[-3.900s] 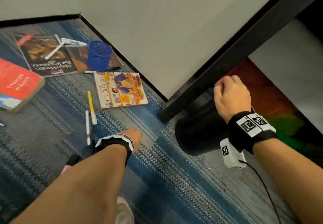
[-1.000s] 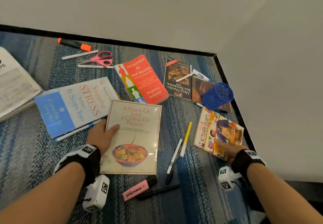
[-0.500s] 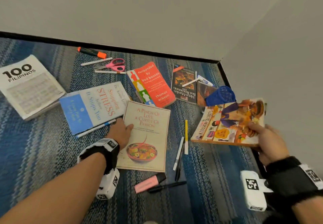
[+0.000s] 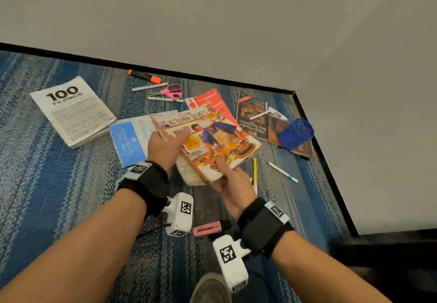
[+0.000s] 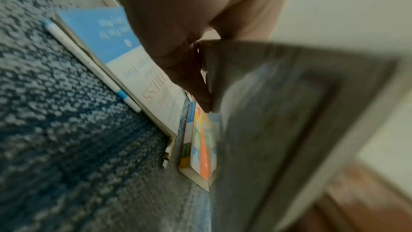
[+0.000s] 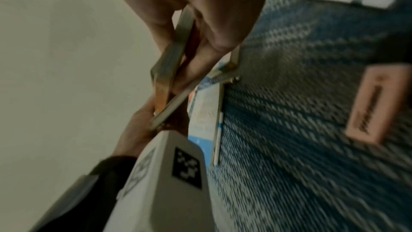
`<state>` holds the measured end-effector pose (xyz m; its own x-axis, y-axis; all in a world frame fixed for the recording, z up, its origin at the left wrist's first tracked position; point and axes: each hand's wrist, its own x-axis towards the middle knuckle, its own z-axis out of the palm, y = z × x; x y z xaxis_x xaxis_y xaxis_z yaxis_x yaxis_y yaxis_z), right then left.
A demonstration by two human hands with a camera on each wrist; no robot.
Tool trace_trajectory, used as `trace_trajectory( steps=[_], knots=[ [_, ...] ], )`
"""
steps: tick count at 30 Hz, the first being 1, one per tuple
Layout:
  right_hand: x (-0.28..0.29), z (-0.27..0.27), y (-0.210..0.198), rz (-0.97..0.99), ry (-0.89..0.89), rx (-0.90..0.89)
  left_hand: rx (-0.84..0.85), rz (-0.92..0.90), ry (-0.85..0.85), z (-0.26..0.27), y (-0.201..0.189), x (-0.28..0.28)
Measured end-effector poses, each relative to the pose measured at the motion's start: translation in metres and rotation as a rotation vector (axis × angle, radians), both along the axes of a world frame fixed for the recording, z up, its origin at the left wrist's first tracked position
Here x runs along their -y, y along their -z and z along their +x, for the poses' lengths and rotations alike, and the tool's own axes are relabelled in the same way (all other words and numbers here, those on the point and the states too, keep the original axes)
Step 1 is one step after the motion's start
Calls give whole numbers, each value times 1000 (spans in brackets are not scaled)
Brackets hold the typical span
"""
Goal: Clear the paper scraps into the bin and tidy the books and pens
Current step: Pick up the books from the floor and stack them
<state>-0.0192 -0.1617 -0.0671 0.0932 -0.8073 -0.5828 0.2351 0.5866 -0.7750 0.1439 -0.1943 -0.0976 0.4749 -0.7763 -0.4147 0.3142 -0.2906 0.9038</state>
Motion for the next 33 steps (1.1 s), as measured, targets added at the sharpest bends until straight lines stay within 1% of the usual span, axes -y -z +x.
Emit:
trace_trajectory(
  steps=[2, 3, 4, 5, 6, 7, 8, 9, 10, 12, 13, 15, 17, 18, 20, 22, 24, 26, 28, 31, 32, 33],
  knots=[
    [-18, 10, 1, 117, -285, -89, 23, -5, -12, 16, 7, -7],
    [-25, 11, 3, 158, -438, -178, 39, 2, -9, 25, 11, -12],
    [-28, 8, 7, 139, -573, -330, 41, -14, 9, 32, 12, -19],
    [-24, 1, 13, 63, -660, -533, 50, -41, 35, 39, 11, -25],
    [-16, -8, 19, -60, -667, -739, 65, -70, 59, 45, 7, -32],
    [-6, -16, 21, -171, -592, -856, 66, -106, 90, 49, 1, -39],
    [6, -23, 19, -240, -499, -853, 50, -146, 134, 53, -7, -46],
    [18, -27, 17, -266, -439, -760, 22, -182, 182, 56, -14, -52],
    [28, -27, 14, -281, -423, -648, -12, -213, 228, 58, -21, -57],
    [39, -19, 6, -322, -494, -415, -53, -241, 298, 61, -33, -67],
    [42, -12, 6, -374, -514, -332, -58, -242, 326, 60, -38, -70],
    [39, 1, 1, -511, -477, -264, -38, -250, 362, 59, -43, -76],
    [34, 13, 1, -622, -399, -234, 3, -267, 343, 65, -38, -85],
    [31, 21, 5, -665, -377, -225, 26, -274, 312, 71, -33, -91],
    [22, 39, 21, -693, -387, -254, 70, -239, 256, 79, -18, -105],
    [13, 57, 46, -644, -441, -258, 115, -179, 183, 81, 2, -120],
    [7, 65, 60, -557, -440, -224, 154, -144, 119, 73, 20, -128],
    [11, 67, 64, -529, -442, -221, 219, -115, 82, 69, 23, -125],
    [21, 71, 63, -543, -491, -240, 239, -87, 56, 72, 17, -125],
    [29, 88, 60, -536, -698, -294, 219, -30, 47, 96, 16, -137],
    [29, 99, 62, -545, -802, -359, 211, 26, 44, 108, 21, -147],
    [28, 110, 64, -574, -919, -462, 203, 92, 49, 118, 23, -155]
  ],
)
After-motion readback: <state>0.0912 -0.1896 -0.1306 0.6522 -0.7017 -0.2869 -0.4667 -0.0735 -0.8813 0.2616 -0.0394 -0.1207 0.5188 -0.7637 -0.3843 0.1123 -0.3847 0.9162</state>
